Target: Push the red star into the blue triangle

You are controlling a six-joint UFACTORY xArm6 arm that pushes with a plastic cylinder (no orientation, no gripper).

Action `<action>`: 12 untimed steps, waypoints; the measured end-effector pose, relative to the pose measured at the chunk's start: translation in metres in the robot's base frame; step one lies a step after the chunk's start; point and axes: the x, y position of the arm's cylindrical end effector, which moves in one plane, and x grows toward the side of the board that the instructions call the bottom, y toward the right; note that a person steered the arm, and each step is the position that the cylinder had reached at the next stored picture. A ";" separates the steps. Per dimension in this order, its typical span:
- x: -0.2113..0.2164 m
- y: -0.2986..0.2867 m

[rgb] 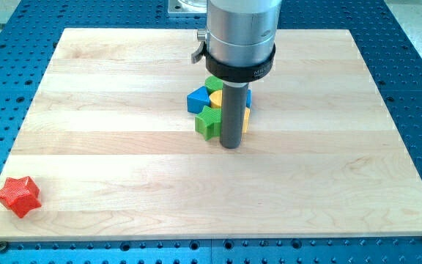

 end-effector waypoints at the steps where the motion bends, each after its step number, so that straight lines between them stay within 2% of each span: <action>1: 0.058 -0.074; 2: 0.098 -0.203; 3: 0.130 -0.272; 4: 0.108 -0.296; 5: 0.063 -0.263; 6: 0.040 -0.248; 7: 0.064 -0.258; 8: 0.022 -0.282; 9: -0.008 -0.254; 10: -0.043 -0.276; 11: -0.071 -0.267; 12: -0.074 -0.161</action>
